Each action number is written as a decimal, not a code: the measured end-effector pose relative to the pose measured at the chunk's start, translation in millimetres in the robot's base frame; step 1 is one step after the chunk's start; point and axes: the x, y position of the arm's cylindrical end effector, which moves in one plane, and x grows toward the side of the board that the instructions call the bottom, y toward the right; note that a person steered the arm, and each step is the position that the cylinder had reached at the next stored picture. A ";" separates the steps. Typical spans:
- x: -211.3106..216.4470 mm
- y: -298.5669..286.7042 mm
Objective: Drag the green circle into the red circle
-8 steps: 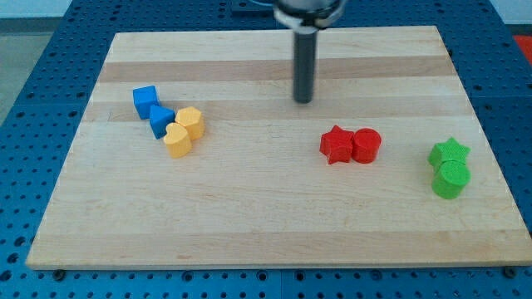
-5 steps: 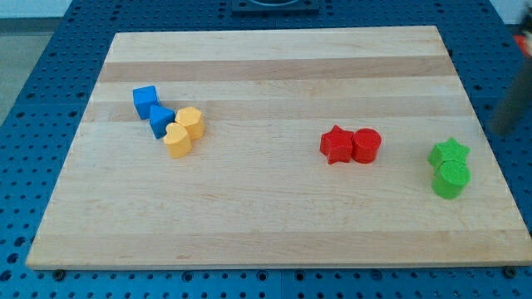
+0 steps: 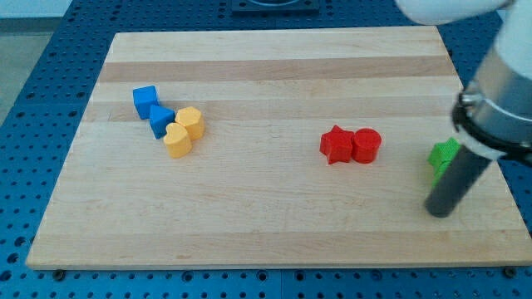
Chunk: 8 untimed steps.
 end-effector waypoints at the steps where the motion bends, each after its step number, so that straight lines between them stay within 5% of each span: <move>1: -1.3 -40.6; 3: 58.0 22.7; 4: 9.1 60.6; 5: -39.2 42.0; 7: -50.2 3.1; 8: -102.8 -46.6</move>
